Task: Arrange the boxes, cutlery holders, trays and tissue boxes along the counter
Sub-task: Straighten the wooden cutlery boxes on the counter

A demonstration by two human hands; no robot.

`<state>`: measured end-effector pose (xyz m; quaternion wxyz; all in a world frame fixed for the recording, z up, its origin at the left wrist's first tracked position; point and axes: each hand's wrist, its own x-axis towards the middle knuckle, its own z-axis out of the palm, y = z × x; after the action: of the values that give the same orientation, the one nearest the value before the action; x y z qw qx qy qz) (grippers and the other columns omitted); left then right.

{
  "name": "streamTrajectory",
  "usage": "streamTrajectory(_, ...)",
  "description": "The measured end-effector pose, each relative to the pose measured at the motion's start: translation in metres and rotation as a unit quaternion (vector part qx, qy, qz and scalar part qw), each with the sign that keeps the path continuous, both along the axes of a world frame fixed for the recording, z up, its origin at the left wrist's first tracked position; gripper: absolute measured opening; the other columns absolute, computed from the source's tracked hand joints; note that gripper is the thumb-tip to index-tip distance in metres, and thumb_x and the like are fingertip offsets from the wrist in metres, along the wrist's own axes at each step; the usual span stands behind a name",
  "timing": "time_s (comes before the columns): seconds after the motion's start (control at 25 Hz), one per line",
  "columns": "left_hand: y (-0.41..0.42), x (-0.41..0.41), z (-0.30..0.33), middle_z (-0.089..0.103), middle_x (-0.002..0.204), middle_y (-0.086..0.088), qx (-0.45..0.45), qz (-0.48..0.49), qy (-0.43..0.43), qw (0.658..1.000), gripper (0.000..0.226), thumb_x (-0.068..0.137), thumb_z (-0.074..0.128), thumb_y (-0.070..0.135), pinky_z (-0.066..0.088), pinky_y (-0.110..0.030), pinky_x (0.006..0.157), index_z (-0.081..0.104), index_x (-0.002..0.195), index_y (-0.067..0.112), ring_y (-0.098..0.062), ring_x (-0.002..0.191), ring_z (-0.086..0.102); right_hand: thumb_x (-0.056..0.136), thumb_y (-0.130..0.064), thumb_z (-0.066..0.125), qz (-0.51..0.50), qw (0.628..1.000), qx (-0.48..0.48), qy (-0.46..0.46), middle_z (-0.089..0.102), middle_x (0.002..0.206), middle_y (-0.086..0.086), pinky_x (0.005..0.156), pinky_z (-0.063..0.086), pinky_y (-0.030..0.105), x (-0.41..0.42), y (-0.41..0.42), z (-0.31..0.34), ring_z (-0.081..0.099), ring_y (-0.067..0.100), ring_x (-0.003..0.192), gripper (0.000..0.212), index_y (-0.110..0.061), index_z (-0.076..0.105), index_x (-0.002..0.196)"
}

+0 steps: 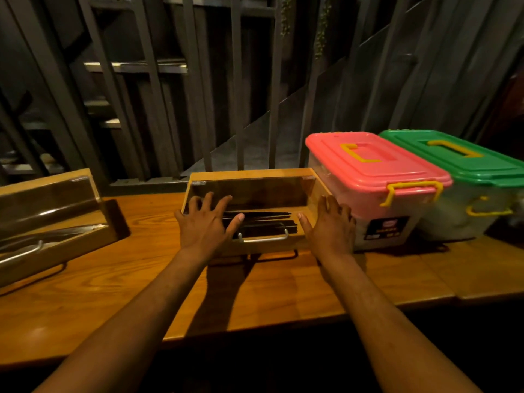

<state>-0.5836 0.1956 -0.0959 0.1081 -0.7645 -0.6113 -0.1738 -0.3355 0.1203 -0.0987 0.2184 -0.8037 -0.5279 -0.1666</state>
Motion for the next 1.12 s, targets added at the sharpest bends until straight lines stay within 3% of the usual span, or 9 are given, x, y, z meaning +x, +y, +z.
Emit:
streamTrajectory(0.16, -0.007, -0.002, 0.002, 0.027, 0.158, -0.004, -0.024, -0.001, 0.006, 1.0, 0.069, 0.088, 0.017, 0.077, 0.027, -0.063, 0.104, 0.024, 0.148, 0.045, -0.034, 0.143, 0.02, 0.091, -0.061, 0.041, -0.022, 0.998, -0.038, -0.036, 0.05, 0.138, 0.009, 0.094, 0.036, 0.048, -0.004, -0.004, 0.005, 0.043, 0.035, 0.121, 0.068, -0.012, 0.044, 0.139)
streamTrajectory(0.4, -0.011, -0.011, 0.016, 0.01, 0.164, -0.008, -0.098, -0.03, 0.018, 0.995, 0.07, 0.091, 0.027, 0.072, 0.013, -0.064, 0.114, 0.01, 0.153, 0.042, -0.035, 0.149, 0.005, 0.09, -0.048, 0.053, 0.008, 0.989, -0.143, -0.031, 0.04, 0.148, 0.009, 0.098, 0.037, 0.048, 0.003, -0.012, 0.029, 0.04, 0.035, 0.128, 0.068, -0.017, 0.03, 0.147)
streamTrajectory(0.52, -0.031, -0.022, 0.021, 0.023, 0.16, -0.008, -0.054, -0.008, -0.053, 0.997, 0.06, 0.094, 0.042, 0.06, 0.017, -0.059, 0.116, 0.03, 0.149, 0.039, -0.033, 0.148, 0.014, 0.089, -0.042, 0.055, 0.045, 0.994, -0.101, 0.02, 0.038, 0.15, 0.01, 0.102, 0.036, 0.05, -0.015, -0.016, 0.035, 0.038, 0.036, 0.132, 0.062, -0.023, 0.037, 0.146)
streamTrajectory(0.68, -0.065, -0.059, 0.021, 0.046, 0.146, -0.008, 0.026, 0.036, -0.067, 0.997, 0.045, 0.092, 0.051, 0.049, 0.028, -0.054, 0.111, 0.052, 0.134, 0.033, -0.032, 0.138, 0.035, 0.092, -0.043, 0.052, 0.183, 0.983, -0.017, 0.021, 0.038, 0.154, 0.007, 0.108, 0.029, 0.05, -0.075, -0.019, 0.029, 0.033, 0.031, 0.138, 0.054, -0.026, 0.047, 0.143)
streamTrajectory(0.88, -0.11, -0.142, 0.023, 0.054, 0.137, -0.005, 0.079, 0.096, -0.052, 0.991, 0.044, 0.091, 0.05, 0.05, 0.032, -0.049, 0.105, 0.056, 0.129, 0.03, -0.028, 0.132, 0.04, 0.095, -0.045, 0.049, 0.307, 0.949, 0.02, 0.071, 0.042, 0.151, 0.005, 0.113, 0.026, 0.05, -0.177, -0.021, 0.034, 0.033, 0.027, 0.139, 0.049, -0.027, 0.049, 0.141)
streamTrajectory(1.12, -0.118, -0.27, 0.034, 0.049, 0.141, -0.004, 0.066, 0.17, -0.06, 0.981, 0.048, 0.091, 0.048, 0.053, 0.028, -0.055, 0.112, 0.05, 0.135, 0.033, -0.027, 0.137, 0.035, 0.095, -0.045, 0.051, 0.381, 0.921, 0.016, 0.086, 0.041, 0.153, 0.004, 0.114, 0.026, 0.05, -0.302, 0.005, 0.044, 0.031, 0.029, 0.142, 0.05, -0.029, 0.048, 0.142)
